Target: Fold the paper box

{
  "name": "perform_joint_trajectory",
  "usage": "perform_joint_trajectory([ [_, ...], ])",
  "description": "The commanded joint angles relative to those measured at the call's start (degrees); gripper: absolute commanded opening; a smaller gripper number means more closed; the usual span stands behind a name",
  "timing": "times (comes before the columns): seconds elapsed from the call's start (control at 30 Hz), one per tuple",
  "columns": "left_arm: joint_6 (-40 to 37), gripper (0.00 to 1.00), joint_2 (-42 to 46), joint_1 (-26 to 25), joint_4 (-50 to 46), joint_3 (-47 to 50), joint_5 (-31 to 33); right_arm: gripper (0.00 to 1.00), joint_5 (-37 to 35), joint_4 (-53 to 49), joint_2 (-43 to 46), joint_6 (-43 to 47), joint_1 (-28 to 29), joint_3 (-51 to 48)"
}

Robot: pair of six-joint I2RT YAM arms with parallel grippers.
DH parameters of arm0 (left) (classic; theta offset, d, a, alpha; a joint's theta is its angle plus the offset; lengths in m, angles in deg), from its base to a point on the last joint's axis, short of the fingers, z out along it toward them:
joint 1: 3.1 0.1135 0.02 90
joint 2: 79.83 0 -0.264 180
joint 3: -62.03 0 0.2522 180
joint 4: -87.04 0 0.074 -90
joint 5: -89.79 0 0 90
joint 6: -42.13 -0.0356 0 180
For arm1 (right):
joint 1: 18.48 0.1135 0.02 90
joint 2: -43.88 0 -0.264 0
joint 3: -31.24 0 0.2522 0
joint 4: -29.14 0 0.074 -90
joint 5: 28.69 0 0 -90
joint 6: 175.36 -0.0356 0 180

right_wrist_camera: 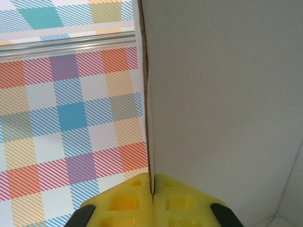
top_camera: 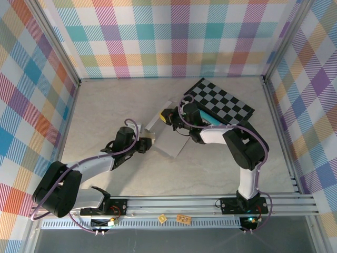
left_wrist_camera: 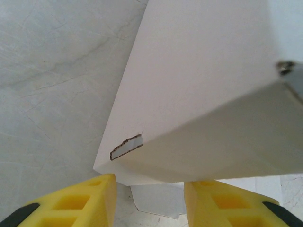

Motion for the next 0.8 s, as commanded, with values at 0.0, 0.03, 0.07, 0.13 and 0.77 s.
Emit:
perform_joint_trajectory([
  [0.0, 0.07, 0.42, -0.69, -0.46, 5.65, 0.53, 2.26, 0.0, 0.31, 2.5, -3.23, 1.13, 1.34, 1.0],
  [0.03, 0.11, 0.43, -0.88, -0.49, 5.73, 0.53, 2.7, 0.0, 0.4, 3.91, -4.07, 1.26, 1.48, 1.45],
  [0.07, 0.12, 0.43, -1.05, -0.51, 6.08, 0.62, 3.11, 0.0, 0.17, 4.91, -4.84, 1.29, 1.81, 1.69],
  [0.13, 0.03, 0.43, -1.38, -0.51, 6.53, 0.63, 3.78, 0.0, -1.16, 6.49, -5.93, 1.12, 2.3, 1.39],
  [0.77, 4.46, 0.41, -5.17, -0.72, 10.62, -0.32, 10.8, 0.0, -3.55, 12.65, -10.66, 0.26, 3.54, -0.14],
])
